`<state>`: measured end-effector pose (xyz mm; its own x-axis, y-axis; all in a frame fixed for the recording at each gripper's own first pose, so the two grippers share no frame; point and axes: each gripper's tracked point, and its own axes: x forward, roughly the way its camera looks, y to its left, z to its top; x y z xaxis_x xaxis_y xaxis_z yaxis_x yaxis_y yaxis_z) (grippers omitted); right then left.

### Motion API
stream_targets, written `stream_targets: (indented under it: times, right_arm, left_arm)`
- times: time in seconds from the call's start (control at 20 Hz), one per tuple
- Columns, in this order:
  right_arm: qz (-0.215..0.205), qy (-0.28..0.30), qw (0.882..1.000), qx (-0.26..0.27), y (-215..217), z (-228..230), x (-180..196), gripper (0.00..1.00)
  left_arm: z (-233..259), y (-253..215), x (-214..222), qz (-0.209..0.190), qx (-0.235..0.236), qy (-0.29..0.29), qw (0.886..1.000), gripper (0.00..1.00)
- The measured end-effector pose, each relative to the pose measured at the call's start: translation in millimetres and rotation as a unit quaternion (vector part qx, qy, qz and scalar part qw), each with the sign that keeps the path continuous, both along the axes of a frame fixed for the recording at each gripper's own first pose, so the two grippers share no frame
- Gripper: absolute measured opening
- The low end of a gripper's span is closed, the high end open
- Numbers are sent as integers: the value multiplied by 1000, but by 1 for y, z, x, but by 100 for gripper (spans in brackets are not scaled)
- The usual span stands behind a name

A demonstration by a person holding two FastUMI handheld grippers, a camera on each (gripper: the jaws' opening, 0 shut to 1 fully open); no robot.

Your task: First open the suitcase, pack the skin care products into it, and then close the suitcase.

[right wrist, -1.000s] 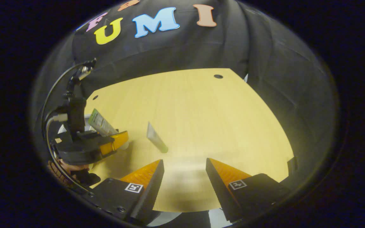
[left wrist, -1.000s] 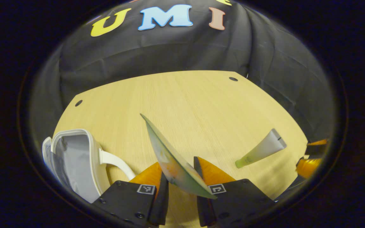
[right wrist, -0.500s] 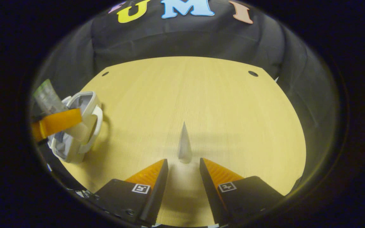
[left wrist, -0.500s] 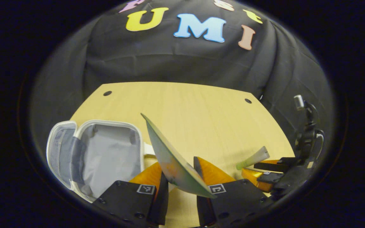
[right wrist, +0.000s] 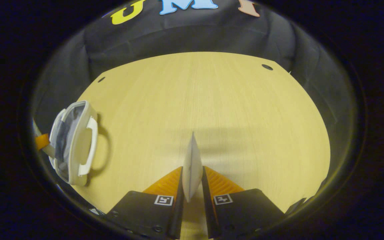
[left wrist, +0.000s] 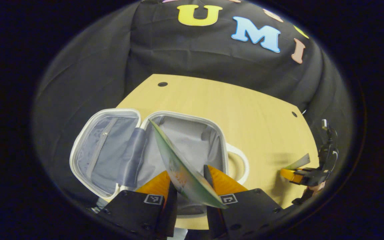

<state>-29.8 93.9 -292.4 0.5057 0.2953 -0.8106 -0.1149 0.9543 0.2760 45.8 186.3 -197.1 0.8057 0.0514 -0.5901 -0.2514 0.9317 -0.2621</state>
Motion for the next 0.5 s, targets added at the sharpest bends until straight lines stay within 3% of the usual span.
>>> stream_targets:
  times: [0.1,0.25,0.3,0.5]
  right_arm:
    - [27,-6,999,38,31,31,-9,26]
    - [108,-4,990,91,94,82,-25,31]
    - [137,7,985,104,116,97,-34,29]
    - [223,114,957,146,198,116,-65,29]
  left_arm:
    - [-22,14,-3,-19,-3,39,999,46]
    - [-40,30,-7,-51,3,106,993,46]
    - [-44,32,-9,-58,-1,128,990,46]
    - [-56,30,-13,-87,-59,200,974,46]
